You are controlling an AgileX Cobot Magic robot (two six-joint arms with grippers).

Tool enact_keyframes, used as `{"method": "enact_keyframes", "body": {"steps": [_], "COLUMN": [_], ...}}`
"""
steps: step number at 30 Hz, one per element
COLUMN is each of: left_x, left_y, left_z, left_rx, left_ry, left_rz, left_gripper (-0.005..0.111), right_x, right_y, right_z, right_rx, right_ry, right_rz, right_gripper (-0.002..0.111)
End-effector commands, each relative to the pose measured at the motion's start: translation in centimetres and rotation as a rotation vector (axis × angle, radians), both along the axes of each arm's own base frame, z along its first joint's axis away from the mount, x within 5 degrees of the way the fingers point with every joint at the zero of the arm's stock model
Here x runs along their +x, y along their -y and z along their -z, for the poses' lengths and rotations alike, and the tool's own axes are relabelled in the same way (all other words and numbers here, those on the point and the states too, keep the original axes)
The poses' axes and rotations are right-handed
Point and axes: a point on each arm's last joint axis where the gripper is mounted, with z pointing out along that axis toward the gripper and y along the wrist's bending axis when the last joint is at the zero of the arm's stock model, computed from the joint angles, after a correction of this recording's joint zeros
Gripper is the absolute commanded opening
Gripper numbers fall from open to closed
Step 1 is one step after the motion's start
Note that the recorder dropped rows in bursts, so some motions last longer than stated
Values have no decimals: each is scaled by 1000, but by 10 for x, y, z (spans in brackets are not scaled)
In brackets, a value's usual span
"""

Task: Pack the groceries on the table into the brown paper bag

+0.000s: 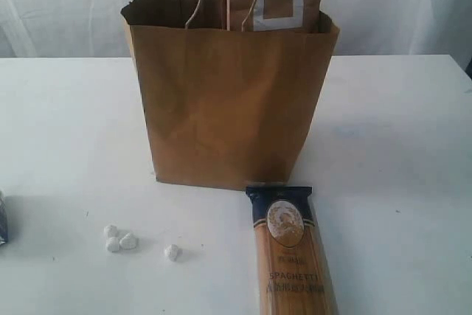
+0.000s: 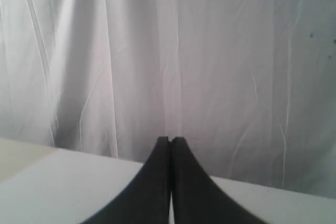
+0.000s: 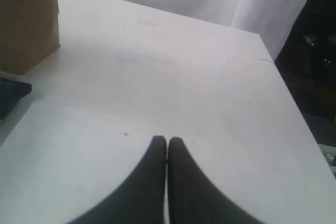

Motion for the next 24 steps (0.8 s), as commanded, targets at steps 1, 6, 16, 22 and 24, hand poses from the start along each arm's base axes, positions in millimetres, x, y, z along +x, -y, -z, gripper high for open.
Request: {"method": "enact_keyframes", "body": {"steps": [1, 6, 16, 22, 24], "left_x": [-15, -15, -15, -15, -15], "left_y": [3, 3, 3, 3, 3], "left_z": [-6, -6, -6, -6, -6], "left_rx": [34, 34, 41, 40, 40], "left_ry": [75, 75, 74, 78, 79], "left_rz": [5, 5, 4, 0, -3], "left_gripper": [0, 0, 0, 0, 0], "right_x": [0, 0, 0, 0, 0], "right_y": [0, 0, 0, 0, 0], "right_z": [0, 0, 0, 0, 0], "right_rx": [6, 6, 6, 6, 6], "right_ry": [6, 6, 6, 6, 6], "right_rz": [3, 3, 3, 3, 3], "right_gripper": [0, 0, 0, 0, 0]}}
